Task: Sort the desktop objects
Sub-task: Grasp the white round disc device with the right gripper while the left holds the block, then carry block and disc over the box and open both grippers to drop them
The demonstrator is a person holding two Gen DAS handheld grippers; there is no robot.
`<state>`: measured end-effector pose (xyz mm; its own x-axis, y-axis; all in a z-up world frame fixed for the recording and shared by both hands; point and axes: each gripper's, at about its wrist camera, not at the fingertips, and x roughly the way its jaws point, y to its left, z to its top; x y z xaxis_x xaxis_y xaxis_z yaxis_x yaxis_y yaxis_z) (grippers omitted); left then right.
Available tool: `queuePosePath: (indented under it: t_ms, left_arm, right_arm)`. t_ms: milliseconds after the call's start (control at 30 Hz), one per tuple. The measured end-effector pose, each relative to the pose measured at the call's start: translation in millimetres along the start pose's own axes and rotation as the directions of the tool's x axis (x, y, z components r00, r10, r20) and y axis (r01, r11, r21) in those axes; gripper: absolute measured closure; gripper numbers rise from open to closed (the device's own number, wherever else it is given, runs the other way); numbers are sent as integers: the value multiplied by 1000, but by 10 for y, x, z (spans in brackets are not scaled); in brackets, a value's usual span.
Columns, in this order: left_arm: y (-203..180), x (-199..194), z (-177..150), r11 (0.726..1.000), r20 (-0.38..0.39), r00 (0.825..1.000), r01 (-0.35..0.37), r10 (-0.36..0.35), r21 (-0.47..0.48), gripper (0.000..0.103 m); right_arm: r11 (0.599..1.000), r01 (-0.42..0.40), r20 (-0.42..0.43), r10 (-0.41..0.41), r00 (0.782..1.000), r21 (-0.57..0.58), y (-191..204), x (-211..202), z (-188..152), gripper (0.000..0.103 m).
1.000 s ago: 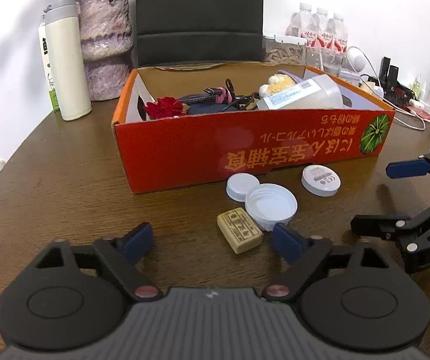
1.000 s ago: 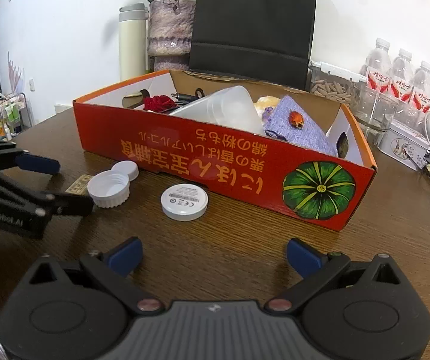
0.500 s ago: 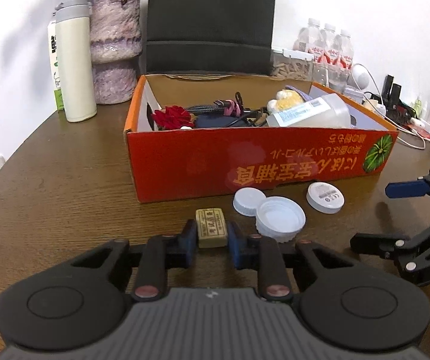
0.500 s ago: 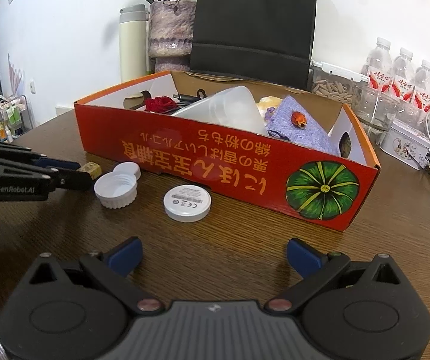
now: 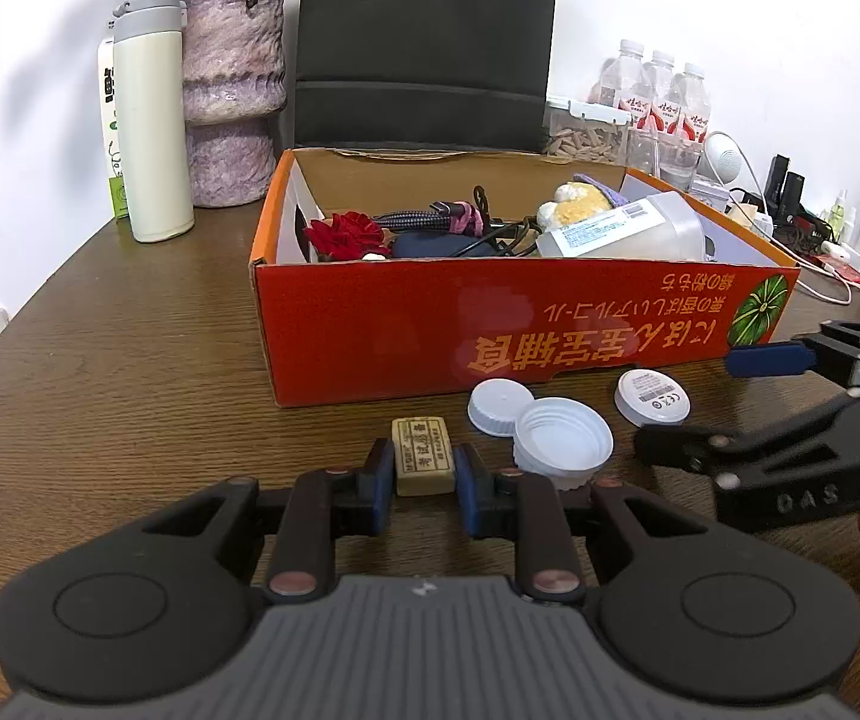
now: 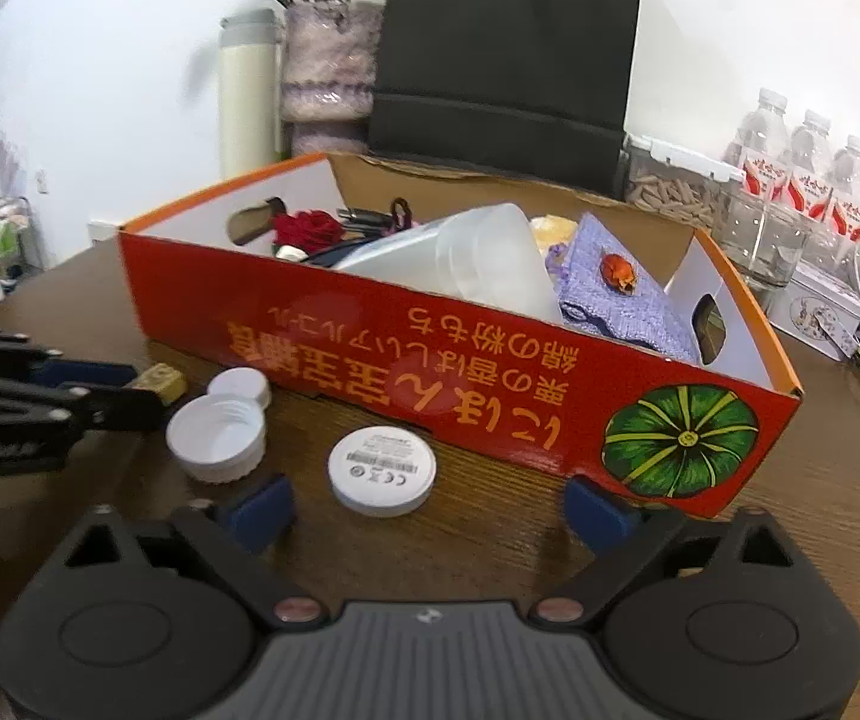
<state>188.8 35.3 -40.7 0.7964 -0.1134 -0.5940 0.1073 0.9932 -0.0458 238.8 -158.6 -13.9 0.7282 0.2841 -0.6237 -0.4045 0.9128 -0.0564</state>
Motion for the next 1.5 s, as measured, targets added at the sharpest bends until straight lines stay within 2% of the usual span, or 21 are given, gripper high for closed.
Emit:
queuePosePath:
  t_ms: [233,333,367,667,967,1267,1500]
  left_arm:
    - [0,-2,1,1000,0,1000,0,0,-1,80]
    - [1,1,2,1000,1,1000,0,0,-2,80]
    - [2,1,1,1000,1,1000,0,0,-2,80]
    - [19,-14,12,1000,11,1000,-3,3,-11,80]
    - [-45,-196,58,1000,91,996,-4,1,26,80]
    - [-138,-495,233,998,224,974,14,-26,56,80]
    - [-198,-467,523,998,315,949,2,-22,63,80]
  right_arm:
    - [998,-43,-4,43,999,44,37,76,71,32]
    - [997,-63,3,63,998,48,53,76,92,54]
    - [997,-69,7,69,998,46,60,70,95,65]
    - [994,-98,38,96,995,53,56,15,81,65]
    - [993,-109,89,105,990,39,66,-133,98,65]
    - [995,-103,222,101,970,-4,96,-459,228,65]
    - [998,-61,314,54,948,12,-18,-551,463,65]
